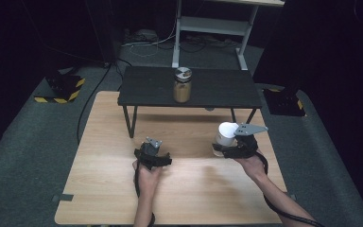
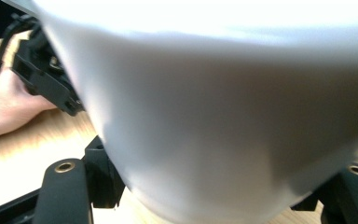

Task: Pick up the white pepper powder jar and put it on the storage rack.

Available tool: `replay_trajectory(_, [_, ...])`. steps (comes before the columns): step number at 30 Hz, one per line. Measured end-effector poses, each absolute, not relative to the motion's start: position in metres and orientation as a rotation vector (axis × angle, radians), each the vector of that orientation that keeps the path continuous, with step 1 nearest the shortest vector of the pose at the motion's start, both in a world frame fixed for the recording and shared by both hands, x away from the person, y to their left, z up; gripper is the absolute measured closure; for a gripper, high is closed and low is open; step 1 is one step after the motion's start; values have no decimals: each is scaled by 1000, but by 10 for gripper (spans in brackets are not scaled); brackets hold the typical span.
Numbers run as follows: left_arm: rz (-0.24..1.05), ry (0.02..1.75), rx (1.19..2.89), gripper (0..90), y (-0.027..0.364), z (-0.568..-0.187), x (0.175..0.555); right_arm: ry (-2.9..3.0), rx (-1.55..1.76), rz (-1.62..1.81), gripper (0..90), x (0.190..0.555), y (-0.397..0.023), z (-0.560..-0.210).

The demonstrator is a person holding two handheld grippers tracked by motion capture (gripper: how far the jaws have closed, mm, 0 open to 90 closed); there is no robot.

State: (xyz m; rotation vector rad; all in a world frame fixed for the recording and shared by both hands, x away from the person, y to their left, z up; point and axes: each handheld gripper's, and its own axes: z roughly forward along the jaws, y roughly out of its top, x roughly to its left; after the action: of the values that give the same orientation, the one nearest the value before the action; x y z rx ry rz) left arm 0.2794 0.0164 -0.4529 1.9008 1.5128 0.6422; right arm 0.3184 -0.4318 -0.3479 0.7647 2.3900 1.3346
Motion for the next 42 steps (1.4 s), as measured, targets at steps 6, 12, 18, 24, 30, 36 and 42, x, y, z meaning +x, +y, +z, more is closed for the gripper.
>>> replay_trajectory(6, [642,1513,1900,52,16,-453,279,2411,736,1358,306,321,-434,-330])
replay_trajectory(12, [642,1513,1901,52,16,-453,279,2410,718,1398,306,322,-439,-311])
replay_trajectory(18, [642,1513,1899,53,16,-453,279,2407,704,1421,306,326,-442,-291])
replay_trajectory(24, [643,1514,1898,54,16,-453,279,2398,704,1429,306,330,-442,-277])
replay_trajectory(30, [642,1514,1898,54,16,-453,279,2399,698,1426,306,335,-442,-262])
replay_trajectory(36, [642,1515,1898,55,16,-453,279,2388,695,1433,306,339,-442,-250])
replay_trajectory(42, [643,1514,1898,54,16,-453,279,2380,697,1434,306,344,-441,-239])
